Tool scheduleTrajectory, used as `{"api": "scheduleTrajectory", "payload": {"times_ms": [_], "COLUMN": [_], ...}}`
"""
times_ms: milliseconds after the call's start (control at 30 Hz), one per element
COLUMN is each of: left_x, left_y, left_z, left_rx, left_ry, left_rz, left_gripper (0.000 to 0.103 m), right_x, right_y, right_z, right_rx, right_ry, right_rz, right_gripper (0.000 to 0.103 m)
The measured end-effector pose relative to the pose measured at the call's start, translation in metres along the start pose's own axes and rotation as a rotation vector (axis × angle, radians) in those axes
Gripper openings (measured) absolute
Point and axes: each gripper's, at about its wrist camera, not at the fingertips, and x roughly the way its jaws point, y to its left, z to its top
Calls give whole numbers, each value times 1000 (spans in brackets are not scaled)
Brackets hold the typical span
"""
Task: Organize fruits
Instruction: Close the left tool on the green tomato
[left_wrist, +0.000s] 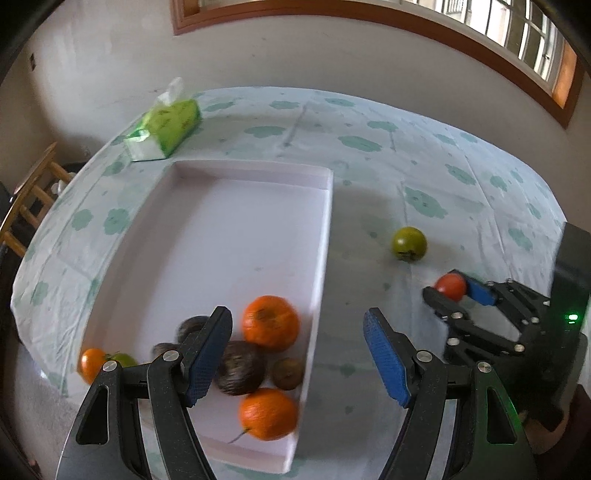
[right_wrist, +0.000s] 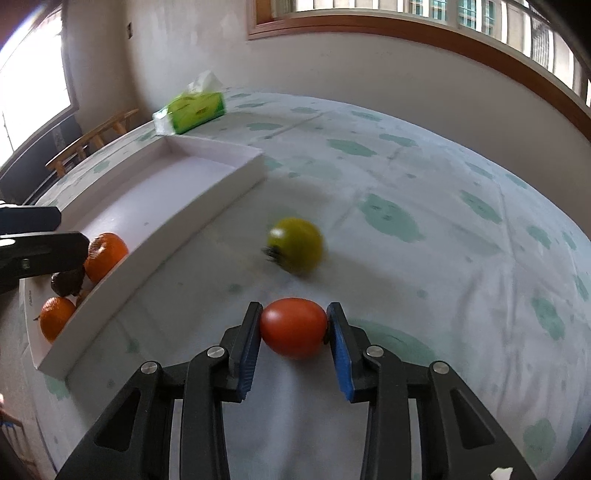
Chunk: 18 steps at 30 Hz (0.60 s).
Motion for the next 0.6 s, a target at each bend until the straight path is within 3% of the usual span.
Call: {"api": "scheduleTrajectory", "payload": {"times_ms": [300,600], "left_x": [26,55], "left_y": [-52,-88], "left_z": [16,35], "left_rx": [71,122], "left_ry": [21,31], "left_rz": [-71,-72], "left_gripper": [74,74], "right_x": [-36,-53], "right_y": [-80,-136], "right_z": [-30,-62], "right_rx": [146,243], "right_ry": [-16,11], "right_rz": [-132,-236], "right_gripper": [33,33]}}
